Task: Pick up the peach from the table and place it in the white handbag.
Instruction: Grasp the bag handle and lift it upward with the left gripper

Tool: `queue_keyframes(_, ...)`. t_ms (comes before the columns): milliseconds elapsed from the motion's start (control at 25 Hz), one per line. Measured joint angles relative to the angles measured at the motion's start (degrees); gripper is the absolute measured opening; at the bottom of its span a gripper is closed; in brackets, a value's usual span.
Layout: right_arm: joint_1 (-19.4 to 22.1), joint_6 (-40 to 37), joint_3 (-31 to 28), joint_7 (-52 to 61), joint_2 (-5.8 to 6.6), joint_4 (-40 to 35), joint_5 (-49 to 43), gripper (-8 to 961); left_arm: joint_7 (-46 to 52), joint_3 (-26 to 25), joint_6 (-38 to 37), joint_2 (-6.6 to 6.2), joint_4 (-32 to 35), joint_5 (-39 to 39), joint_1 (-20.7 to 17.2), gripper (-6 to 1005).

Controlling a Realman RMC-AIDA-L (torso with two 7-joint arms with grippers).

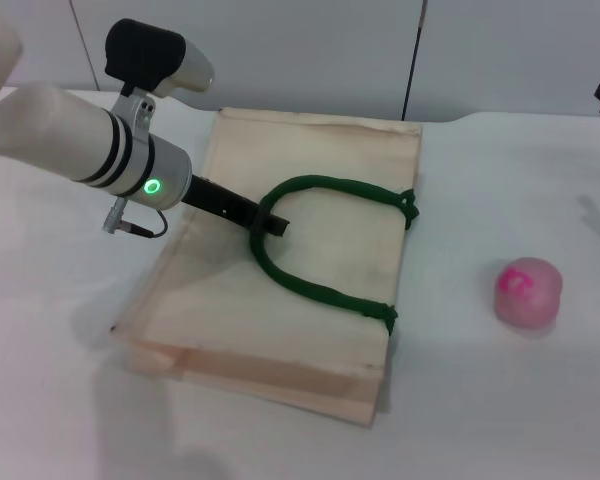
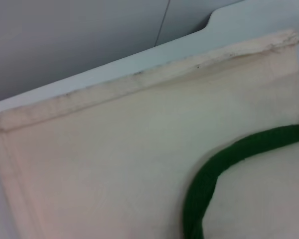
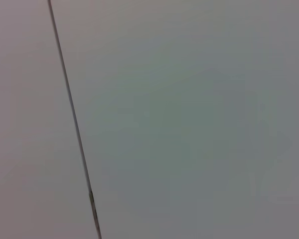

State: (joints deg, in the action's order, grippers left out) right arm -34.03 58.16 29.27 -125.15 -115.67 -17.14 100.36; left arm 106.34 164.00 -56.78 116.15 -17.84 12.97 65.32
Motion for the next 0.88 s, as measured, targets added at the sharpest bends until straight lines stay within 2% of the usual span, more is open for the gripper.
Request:
queue_keyframes(40,0.01,0.01,0.00,0.00,0.00,0.00,0.00,869,0.07,0.00,0.00,-0.06,0.00,0.01,0.02,623)
queue_keyframes(280,0.02,0.03,0.04,0.00,0.00,0.00,0.00,867,0.77,0.00,0.00,-0.20,0.00,-0.03,0.02,408)
queue_keyframes(600,0.02,0.03,-0.01,0.00,0.00,0.00,0.00,865,3.00,0.00,-0.46,-0.27,-0.17,1.81,0.66,210)
queue_keyframes(880,0.36,0.02,-0.08,0.00,0.00,0.01,0.00,863,2.90,0.00,0.58,-0.22,-0.69,-0.79,0.33,181)
